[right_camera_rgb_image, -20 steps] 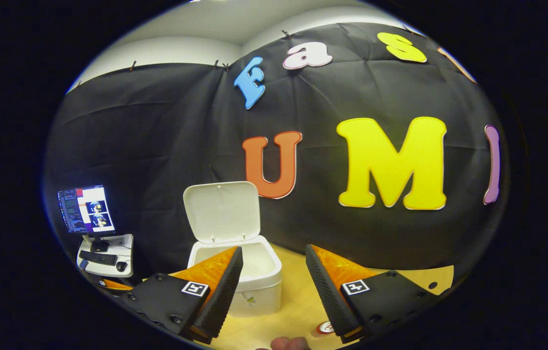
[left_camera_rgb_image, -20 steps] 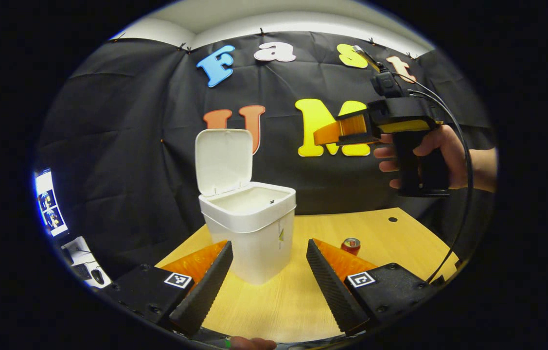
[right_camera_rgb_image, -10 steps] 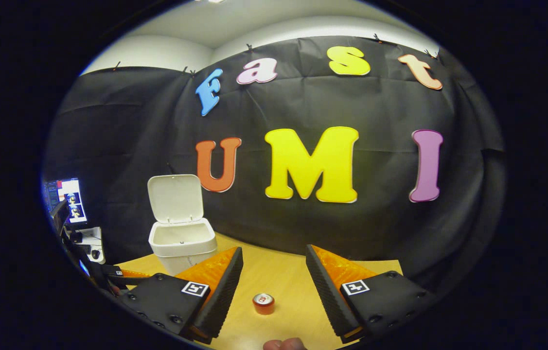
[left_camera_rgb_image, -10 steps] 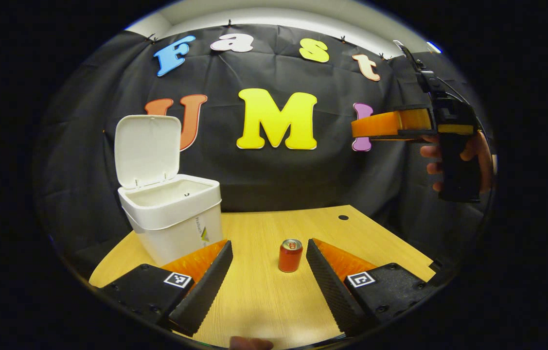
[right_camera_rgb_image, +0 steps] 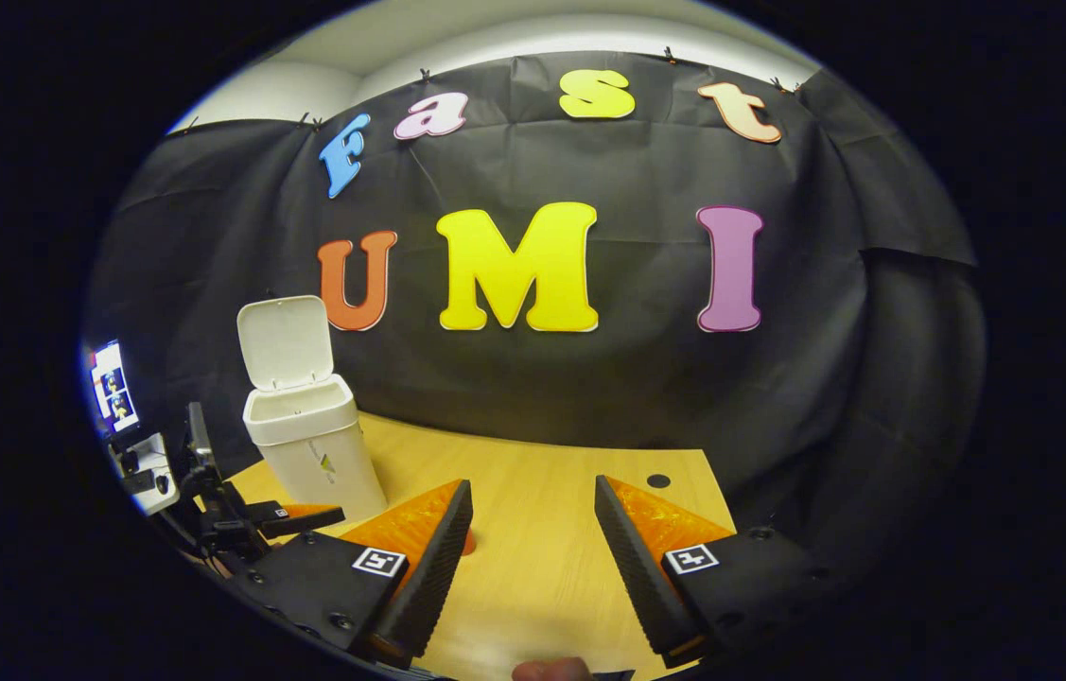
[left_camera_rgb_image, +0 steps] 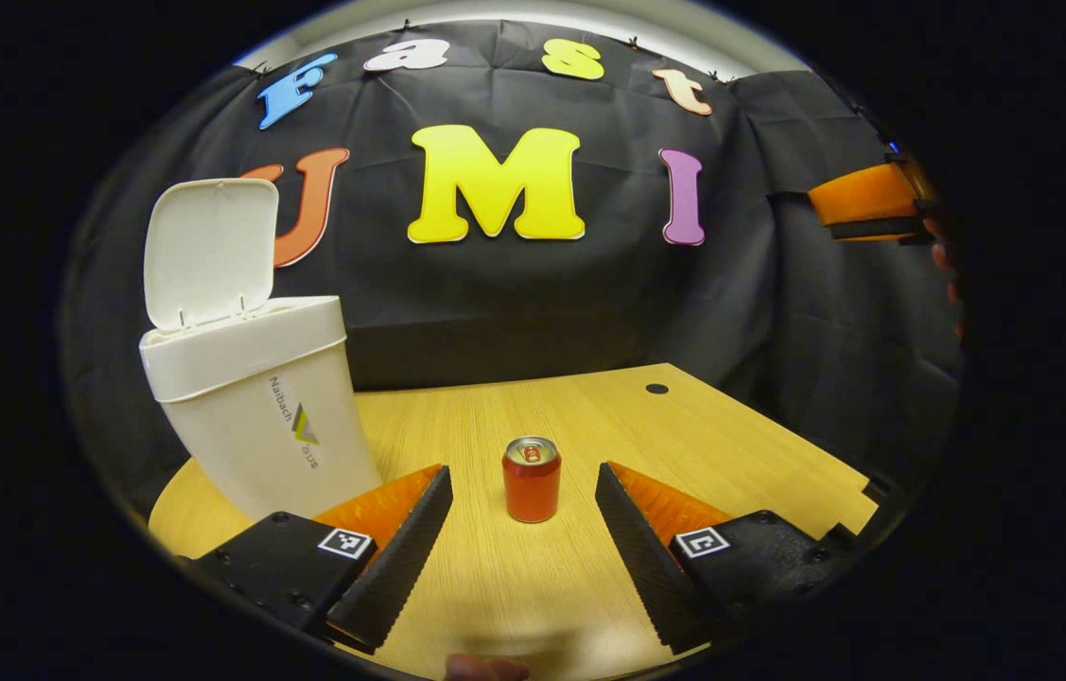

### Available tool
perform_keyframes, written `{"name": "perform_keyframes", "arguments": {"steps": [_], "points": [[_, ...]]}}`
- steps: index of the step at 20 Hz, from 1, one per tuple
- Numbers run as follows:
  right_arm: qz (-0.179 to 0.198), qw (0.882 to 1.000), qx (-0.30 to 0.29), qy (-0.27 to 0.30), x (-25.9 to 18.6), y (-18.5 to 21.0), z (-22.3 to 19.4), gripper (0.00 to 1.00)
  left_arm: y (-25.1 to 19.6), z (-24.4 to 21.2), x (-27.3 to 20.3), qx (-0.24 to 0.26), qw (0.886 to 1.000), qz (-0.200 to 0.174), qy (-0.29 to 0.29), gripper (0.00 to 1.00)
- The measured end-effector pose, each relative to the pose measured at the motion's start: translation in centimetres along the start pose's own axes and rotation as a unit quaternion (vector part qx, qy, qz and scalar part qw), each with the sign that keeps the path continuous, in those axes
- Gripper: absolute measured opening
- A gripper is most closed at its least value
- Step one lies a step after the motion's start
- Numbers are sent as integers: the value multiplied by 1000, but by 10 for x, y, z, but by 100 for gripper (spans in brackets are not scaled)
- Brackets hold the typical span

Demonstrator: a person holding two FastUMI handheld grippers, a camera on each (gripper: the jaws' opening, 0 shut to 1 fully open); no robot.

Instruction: Press the lid of the desktop garbage bin to open it, pick up the crumpled paper on the desktop and throw it into the bin, then pick up the pop can on the desktop and drop it into the bin, and finally close the garbage bin lid.

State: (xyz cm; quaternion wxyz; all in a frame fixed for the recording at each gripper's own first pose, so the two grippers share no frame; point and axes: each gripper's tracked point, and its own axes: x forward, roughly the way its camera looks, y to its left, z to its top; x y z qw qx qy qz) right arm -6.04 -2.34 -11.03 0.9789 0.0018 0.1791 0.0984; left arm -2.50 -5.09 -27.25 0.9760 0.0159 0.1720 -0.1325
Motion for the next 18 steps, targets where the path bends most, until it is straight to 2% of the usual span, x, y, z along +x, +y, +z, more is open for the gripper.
{"name": "perform_keyframes", "arguments": {"steps": [6,12,18], "points": [[-34,999,-16,36,-12,-23,-35,84,-9,-43,51,-25,999,-7,43,100],[-46,997,-18,60,-16,-34,-53,84,-8,-72,93,-3,998,-4,69,100],[-60,994,-5,92,-12,-48,-72,84,-8,-89,117,-9,996,-3,86,100]]}}
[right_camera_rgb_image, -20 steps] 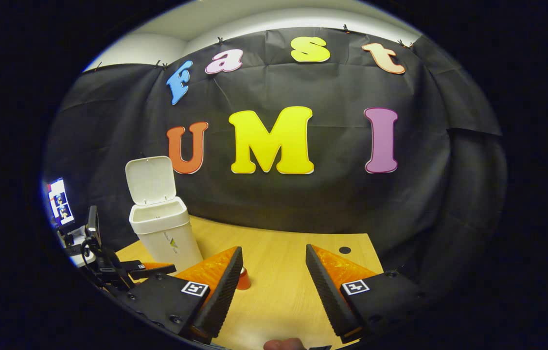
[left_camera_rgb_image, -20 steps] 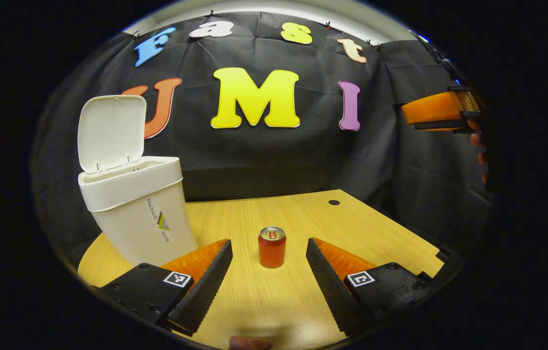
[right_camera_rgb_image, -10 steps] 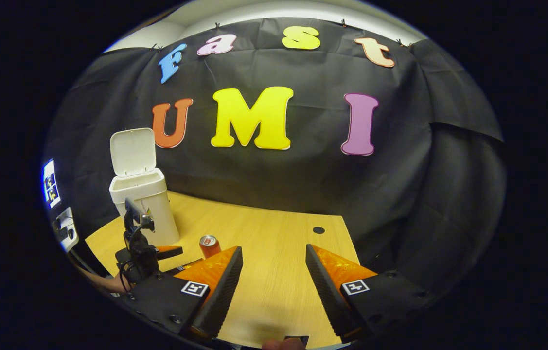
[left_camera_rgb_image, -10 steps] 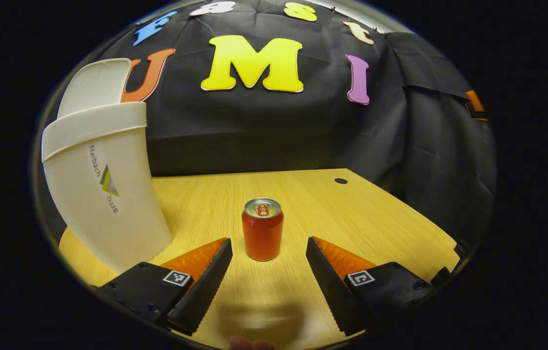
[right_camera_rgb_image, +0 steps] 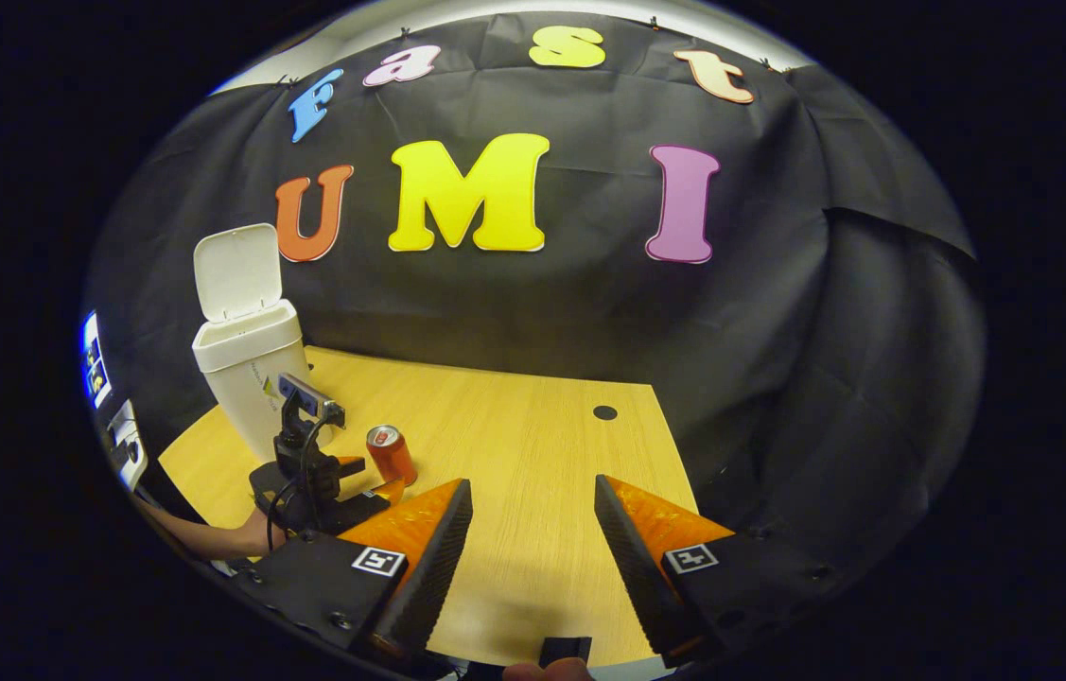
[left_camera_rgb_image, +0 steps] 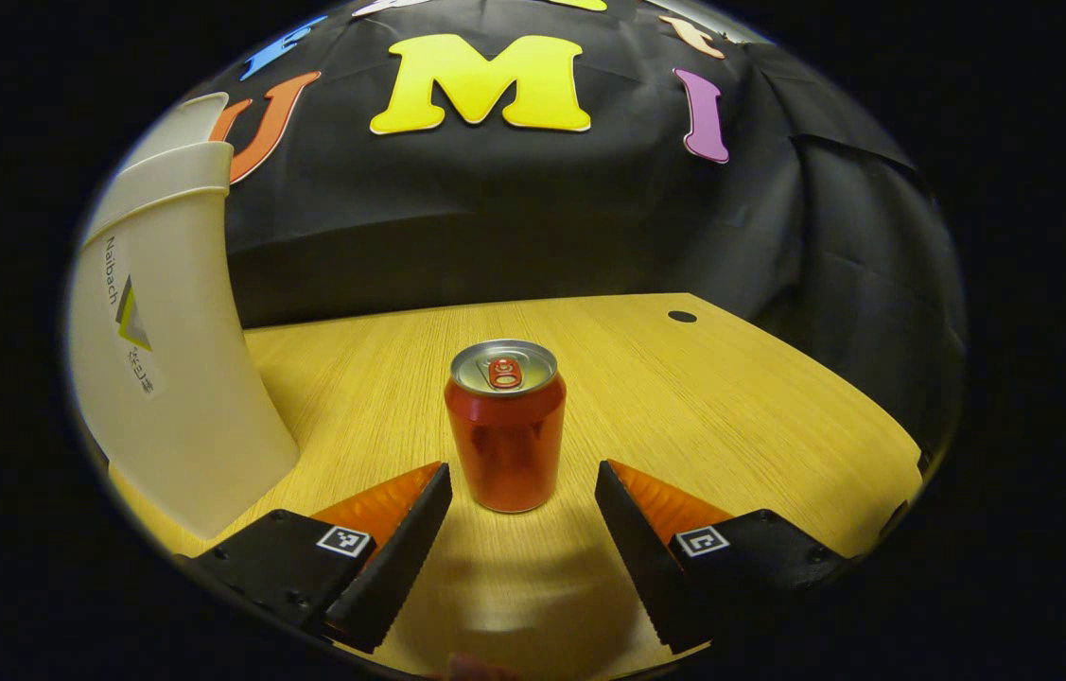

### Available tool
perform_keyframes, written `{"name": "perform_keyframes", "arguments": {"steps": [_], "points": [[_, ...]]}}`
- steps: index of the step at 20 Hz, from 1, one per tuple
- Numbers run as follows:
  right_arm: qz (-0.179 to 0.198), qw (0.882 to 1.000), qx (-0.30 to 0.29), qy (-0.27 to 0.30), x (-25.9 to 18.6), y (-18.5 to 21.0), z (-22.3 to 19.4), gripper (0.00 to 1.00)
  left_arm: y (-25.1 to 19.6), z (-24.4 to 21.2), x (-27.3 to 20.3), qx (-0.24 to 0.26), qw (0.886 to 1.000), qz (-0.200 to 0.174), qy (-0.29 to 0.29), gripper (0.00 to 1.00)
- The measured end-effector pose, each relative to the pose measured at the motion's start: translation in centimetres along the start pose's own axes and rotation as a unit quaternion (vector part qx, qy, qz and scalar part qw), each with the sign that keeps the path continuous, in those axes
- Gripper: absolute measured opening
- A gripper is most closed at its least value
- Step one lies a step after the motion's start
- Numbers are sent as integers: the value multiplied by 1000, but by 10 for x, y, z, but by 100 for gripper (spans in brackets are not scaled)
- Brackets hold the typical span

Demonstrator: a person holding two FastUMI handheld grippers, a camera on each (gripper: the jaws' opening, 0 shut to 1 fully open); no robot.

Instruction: Press the lid of the desktop garbage bin to open it, pick up the crumpled paper on the desktop and throw it into the bin, then pick up the pop can on the desktop and drop it into the bin, and finally close the garbage bin lid.

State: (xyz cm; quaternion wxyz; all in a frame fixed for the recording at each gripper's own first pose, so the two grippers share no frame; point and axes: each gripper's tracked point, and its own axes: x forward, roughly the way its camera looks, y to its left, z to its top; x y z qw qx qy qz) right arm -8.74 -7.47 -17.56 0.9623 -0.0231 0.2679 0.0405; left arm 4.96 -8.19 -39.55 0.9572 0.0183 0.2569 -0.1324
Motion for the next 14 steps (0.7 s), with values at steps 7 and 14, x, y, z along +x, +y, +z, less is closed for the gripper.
{"name": "perform_keyframes", "arguments": {"steps": [7,14], "points": [[1,1000,-10,17,10,-1,-3,84,0,-5,19,11,1000,3,10,100],[-3,1000,-12,26,19,1,-4,84,8,-4,33,11,1000,8,14,100]]}}
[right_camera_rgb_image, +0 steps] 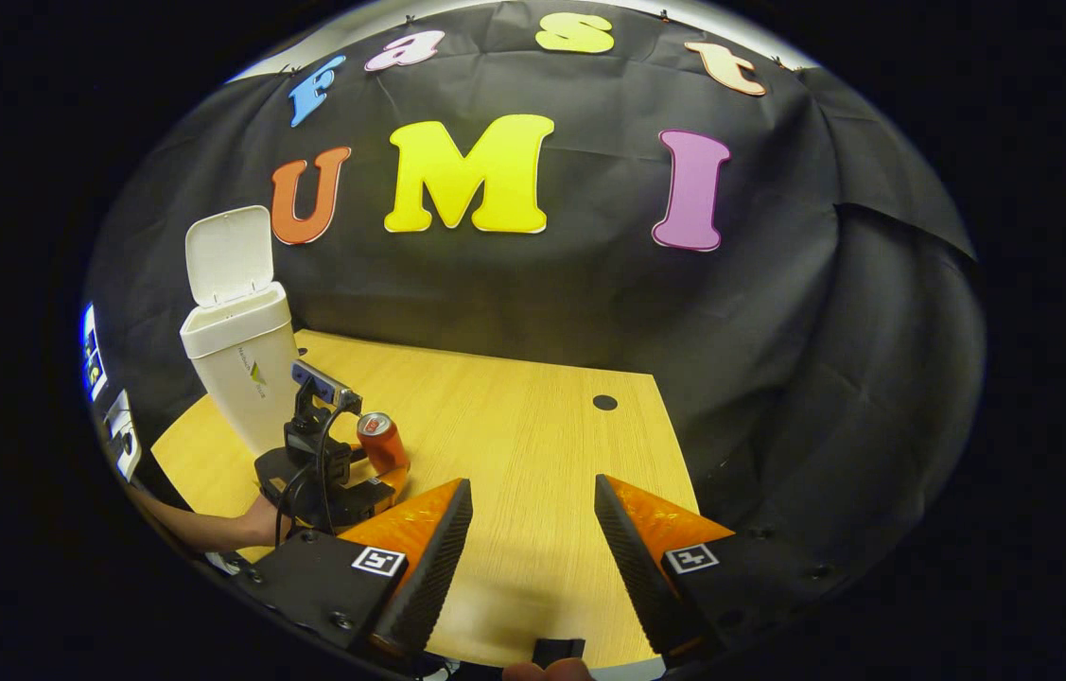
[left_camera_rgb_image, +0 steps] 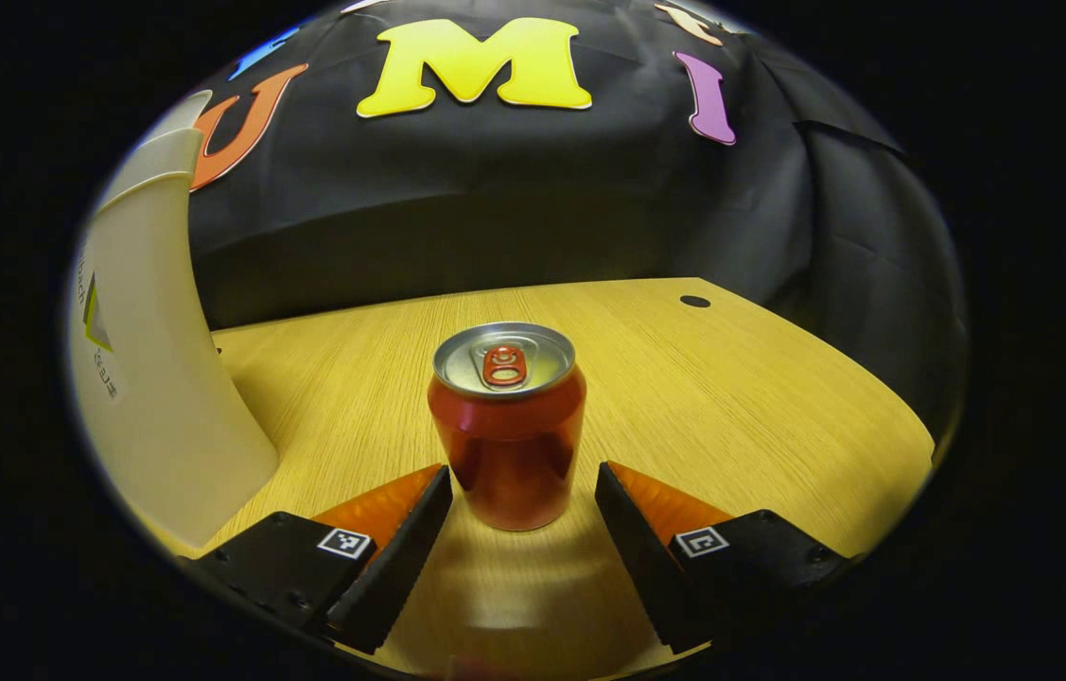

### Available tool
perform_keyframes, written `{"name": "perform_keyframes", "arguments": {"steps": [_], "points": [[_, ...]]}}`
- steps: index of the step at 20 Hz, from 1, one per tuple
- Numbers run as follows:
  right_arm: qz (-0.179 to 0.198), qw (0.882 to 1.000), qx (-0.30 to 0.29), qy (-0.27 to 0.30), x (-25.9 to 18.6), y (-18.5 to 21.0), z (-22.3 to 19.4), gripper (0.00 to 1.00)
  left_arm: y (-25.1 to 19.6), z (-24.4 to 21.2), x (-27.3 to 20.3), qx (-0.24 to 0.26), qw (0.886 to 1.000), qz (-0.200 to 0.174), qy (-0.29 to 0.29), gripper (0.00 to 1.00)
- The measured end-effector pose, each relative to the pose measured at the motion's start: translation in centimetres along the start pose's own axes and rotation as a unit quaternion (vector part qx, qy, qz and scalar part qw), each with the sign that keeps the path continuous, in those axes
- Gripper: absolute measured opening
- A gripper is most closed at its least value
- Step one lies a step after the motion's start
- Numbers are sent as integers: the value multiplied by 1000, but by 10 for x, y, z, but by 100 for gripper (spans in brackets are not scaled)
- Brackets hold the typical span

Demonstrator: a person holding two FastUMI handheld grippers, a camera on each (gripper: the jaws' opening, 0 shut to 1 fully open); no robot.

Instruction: Press the lid of the desktop garbage bin to open it, pick up the crumpled paper on the desktop and throw it into the bin, then pick up the pop can on the desktop and drop it into the bin, and finally close the garbage bin lid.

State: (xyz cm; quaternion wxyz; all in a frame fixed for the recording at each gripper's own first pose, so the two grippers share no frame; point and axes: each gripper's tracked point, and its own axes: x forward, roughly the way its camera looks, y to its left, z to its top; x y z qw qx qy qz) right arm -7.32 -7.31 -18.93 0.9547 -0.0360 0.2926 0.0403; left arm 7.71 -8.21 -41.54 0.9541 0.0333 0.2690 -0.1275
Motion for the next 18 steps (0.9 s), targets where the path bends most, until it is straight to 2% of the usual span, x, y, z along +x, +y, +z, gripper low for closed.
{"name": "perform_keyframes", "arguments": {"steps": [4,9,10,11,18], "points": [[-1,1000,-1,5,4,0,-1,84,7,3,5,5,1000,8,0,100],[0,1000,-1,9,4,4,-2,84,3,3,13,12,1000,-3,7,100],[0,1000,0,9,3,4,-3,84,2,3,12,11,1000,-5,9,97],[0,1000,1,10,3,3,-3,84,2,4,14,10,1000,-5,9,87],[6,1000,4,2,-4,8,-3,84,9,24,-14,-9,1000,3,-3,86]]}}
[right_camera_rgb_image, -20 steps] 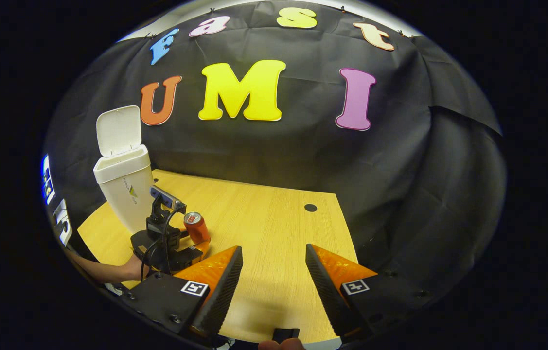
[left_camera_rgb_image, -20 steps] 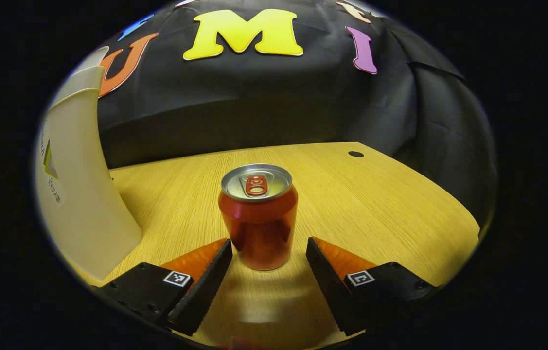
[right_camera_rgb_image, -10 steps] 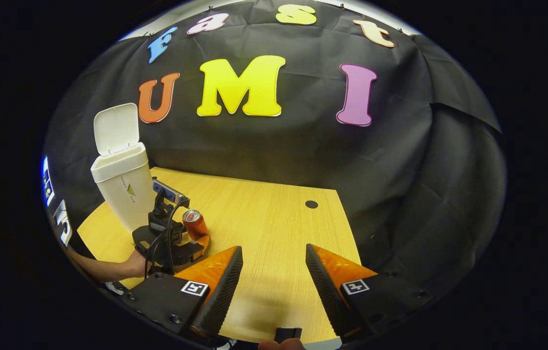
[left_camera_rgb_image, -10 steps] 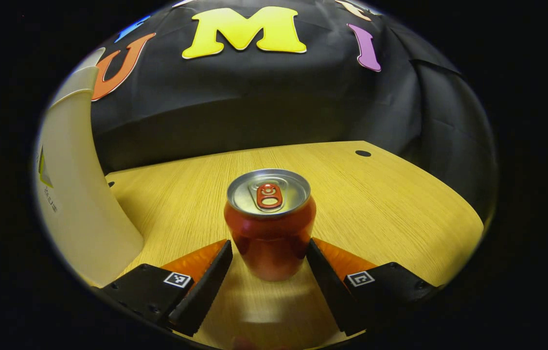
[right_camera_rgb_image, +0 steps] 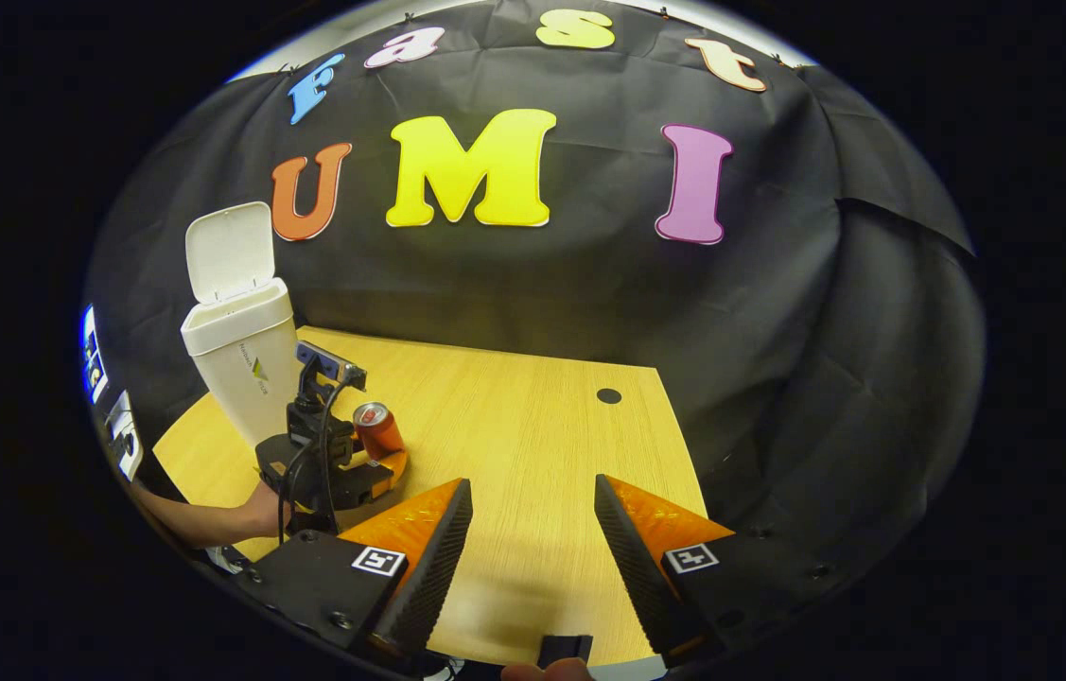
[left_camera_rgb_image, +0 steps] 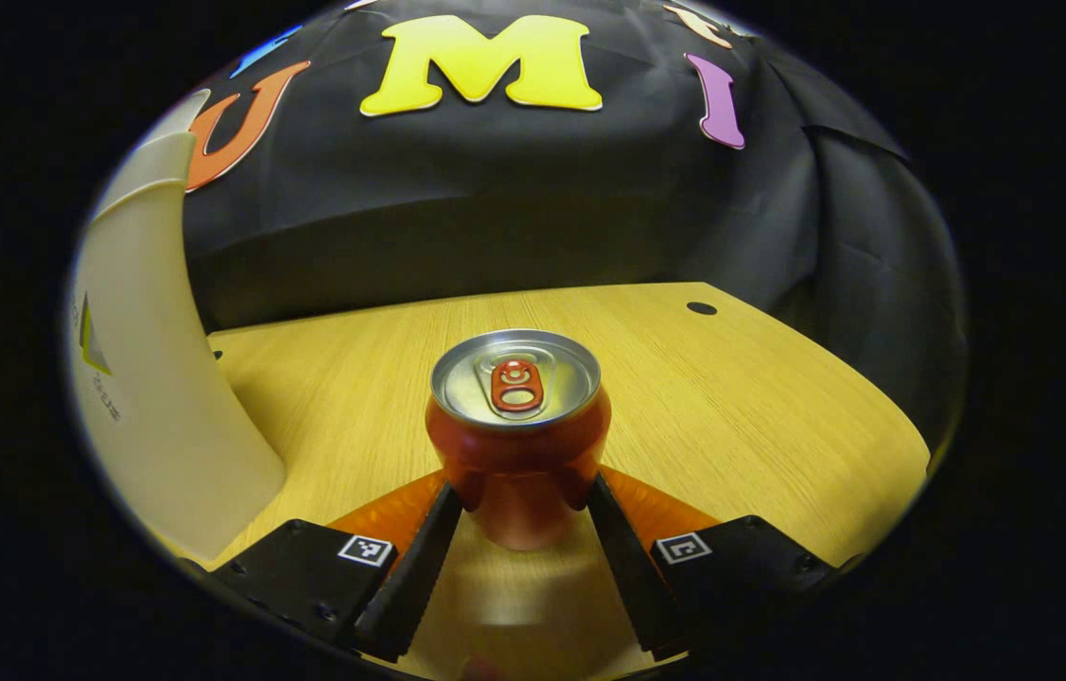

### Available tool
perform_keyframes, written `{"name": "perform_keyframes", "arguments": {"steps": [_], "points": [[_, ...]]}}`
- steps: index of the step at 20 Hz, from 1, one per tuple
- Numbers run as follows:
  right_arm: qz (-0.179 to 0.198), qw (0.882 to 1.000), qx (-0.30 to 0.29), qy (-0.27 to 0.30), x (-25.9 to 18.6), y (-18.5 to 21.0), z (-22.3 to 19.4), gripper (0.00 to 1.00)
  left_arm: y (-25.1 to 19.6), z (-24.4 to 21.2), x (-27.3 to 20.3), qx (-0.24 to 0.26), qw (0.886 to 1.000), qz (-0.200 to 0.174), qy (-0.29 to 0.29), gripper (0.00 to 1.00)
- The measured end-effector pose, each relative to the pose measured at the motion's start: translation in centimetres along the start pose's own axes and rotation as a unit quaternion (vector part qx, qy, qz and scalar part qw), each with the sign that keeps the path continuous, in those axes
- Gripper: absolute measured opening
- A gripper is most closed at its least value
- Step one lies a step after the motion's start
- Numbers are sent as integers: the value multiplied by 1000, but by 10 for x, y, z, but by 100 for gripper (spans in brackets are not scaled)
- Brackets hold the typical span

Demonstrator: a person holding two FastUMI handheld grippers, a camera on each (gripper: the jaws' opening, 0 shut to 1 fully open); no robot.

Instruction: Press the lid of the desktop garbage bin to open it, pick up the crumpled paper on the desktop and throw it into the bin, then pick up the pop can on the desktop and drop it into the bin, and finally close the garbage bin lid.

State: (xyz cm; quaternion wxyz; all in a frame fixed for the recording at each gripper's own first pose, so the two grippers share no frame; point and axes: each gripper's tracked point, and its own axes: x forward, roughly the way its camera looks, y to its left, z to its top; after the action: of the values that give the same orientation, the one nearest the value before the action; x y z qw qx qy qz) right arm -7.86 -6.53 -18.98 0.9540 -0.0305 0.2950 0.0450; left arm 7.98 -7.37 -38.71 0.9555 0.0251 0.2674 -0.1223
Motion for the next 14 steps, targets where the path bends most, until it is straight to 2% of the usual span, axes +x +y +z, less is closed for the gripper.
{"name": "perform_keyframes", "arguments": {"steps": [6,10,12,14], "points": [[13,999,13,-32,-14,9,11,84,3,62,-58,2,999,5,-39,85],[13,998,17,-54,-25,4,16,84,6,121,-97,4,997,6,-81,85],[13,997,24,-66,-29,0,22,84,18,157,-116,9,994,20,-110,85],[12,996,35,-77,-30,-4,28,84,41,191,-136,9,989,52,-135,85]]}}
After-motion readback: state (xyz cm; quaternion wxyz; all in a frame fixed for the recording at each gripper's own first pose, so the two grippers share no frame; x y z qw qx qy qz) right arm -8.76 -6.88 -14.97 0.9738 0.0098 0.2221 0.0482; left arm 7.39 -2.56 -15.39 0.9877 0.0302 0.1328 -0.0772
